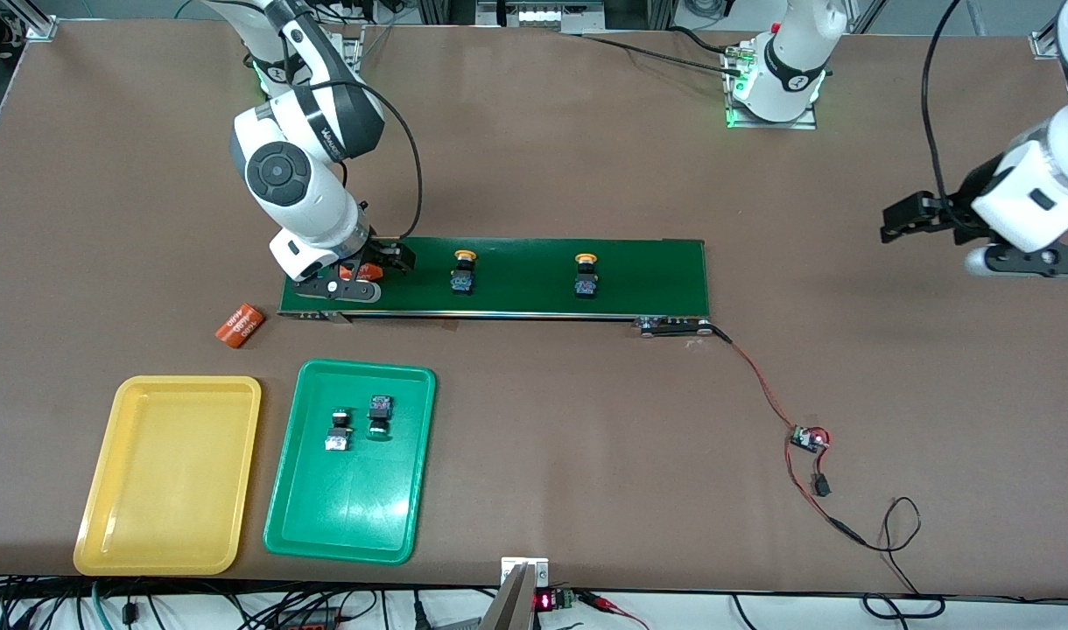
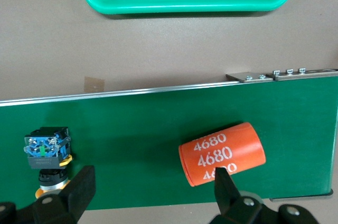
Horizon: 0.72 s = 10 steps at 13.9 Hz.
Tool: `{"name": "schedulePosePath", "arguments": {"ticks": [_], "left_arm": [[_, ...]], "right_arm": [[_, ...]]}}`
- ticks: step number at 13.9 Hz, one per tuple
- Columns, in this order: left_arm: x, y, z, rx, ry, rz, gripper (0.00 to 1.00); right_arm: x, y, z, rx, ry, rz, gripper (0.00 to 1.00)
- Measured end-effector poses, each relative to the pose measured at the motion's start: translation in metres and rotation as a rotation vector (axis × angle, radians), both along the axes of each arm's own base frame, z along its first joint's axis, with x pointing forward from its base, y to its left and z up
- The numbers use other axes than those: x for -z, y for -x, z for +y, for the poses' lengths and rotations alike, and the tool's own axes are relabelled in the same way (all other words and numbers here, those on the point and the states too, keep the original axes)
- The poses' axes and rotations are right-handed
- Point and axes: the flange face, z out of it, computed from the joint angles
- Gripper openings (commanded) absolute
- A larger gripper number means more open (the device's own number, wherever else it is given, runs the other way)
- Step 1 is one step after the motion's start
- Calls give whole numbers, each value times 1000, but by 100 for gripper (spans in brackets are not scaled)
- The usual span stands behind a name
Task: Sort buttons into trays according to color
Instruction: 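Place the button on the belt while the right gripper reaches the belt end, then grasp the orange-based button on the belt with the right gripper and lift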
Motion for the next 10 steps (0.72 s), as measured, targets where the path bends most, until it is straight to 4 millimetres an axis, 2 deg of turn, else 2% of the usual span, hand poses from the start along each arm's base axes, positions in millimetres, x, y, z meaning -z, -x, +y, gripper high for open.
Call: {"name": "schedulePosePath", "arguments": {"ticks": [5,10], "left_arm": [[-5,4,2,2,-30,-29,100],[-4,2,-12,2,-93,-57,100]], "right_arm": [[1,1,1,1,0,1,100],[16,10,19,-7,5,28,100]]}}
